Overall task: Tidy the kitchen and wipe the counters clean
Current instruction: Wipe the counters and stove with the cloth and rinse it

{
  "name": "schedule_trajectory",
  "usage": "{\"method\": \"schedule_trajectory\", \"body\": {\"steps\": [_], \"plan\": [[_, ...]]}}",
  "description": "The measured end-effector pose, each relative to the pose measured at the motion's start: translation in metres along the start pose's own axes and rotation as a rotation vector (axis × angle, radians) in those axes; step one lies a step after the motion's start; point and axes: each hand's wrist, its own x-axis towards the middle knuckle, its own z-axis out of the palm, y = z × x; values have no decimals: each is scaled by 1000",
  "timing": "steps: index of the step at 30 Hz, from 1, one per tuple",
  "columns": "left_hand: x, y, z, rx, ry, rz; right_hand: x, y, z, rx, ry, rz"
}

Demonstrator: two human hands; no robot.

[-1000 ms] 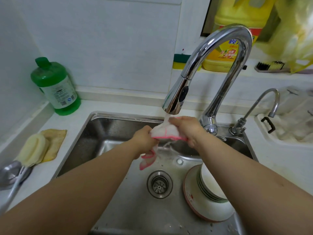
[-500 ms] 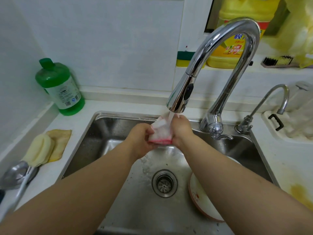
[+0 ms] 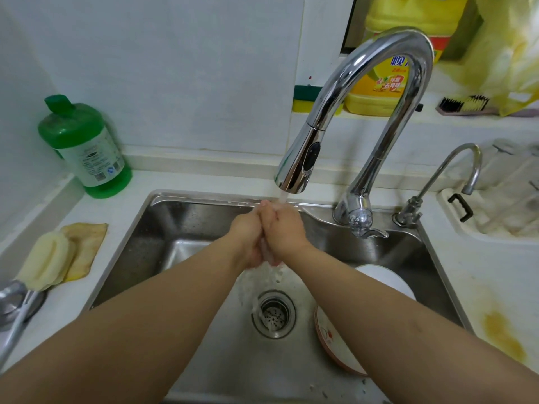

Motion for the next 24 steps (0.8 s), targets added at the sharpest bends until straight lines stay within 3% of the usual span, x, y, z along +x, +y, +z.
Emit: {"method": "schedule_trajectory", "body": {"steps": [5, 7, 9, 11, 13, 16, 21, 24], "plan": [[6, 4, -6, 28, -9, 62, 15, 4, -14, 496, -203, 510], [9, 7, -17, 93, -64, 98, 16, 6, -27, 684, -311, 618], [9, 9, -34, 170, -143, 100, 18, 9, -40, 682, -348, 632], [8, 9, -49, 306, -165, 97, 23, 7, -49, 627, -270, 614], [7, 8, -57, 526, -108, 132, 27, 6, -51, 612, -177, 580], [2, 4, -53, 832, -37, 175, 25, -2, -44, 625, -208, 535], [7, -7, -40, 634, -119, 265, 15, -11, -36, 890, -327, 612], [7, -6, -34, 625, -121, 277, 20, -4, -44, 906, -285, 594]]}}
